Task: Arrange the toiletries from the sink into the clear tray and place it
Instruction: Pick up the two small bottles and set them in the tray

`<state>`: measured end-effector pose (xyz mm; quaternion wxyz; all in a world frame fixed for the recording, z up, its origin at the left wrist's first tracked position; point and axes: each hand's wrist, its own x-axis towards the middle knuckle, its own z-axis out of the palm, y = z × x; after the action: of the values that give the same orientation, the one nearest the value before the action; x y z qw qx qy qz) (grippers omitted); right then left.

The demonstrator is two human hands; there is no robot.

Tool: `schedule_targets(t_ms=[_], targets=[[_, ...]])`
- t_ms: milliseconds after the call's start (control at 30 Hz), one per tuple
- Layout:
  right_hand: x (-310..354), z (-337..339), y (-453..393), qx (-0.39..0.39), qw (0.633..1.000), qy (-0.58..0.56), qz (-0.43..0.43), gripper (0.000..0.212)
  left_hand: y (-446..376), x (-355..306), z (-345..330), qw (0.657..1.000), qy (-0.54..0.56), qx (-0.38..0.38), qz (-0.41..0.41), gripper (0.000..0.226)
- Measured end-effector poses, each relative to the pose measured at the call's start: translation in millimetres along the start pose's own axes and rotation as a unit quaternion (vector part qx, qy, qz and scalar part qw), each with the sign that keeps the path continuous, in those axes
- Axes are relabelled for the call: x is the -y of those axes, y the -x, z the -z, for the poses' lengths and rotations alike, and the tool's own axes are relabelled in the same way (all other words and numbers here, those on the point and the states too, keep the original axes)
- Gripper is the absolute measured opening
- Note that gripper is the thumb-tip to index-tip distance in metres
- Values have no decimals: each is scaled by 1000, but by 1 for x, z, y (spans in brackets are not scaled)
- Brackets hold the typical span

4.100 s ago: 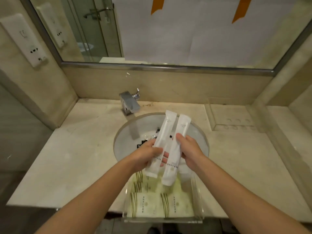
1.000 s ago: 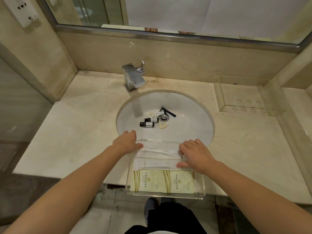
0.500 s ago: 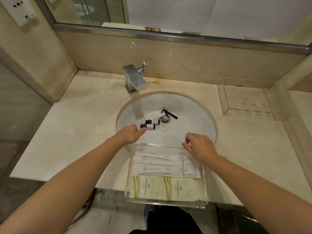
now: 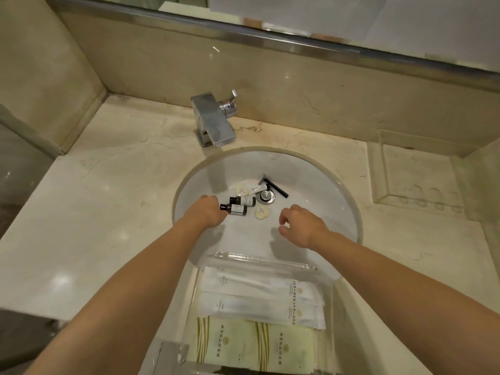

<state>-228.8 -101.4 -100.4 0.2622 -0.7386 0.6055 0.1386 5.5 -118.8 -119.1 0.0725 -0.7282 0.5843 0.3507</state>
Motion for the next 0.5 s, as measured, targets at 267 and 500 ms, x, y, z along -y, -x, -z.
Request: schedule_targets(t_ms=[267,500], targets=[[22,-26,-86,1,997,12,79,41,-55,-7,-31,999,-45,8,-3,33],[48,-50,-126,-66,994,58,58,33,-71,-9,-60,974,-222,-6,-34,39]])
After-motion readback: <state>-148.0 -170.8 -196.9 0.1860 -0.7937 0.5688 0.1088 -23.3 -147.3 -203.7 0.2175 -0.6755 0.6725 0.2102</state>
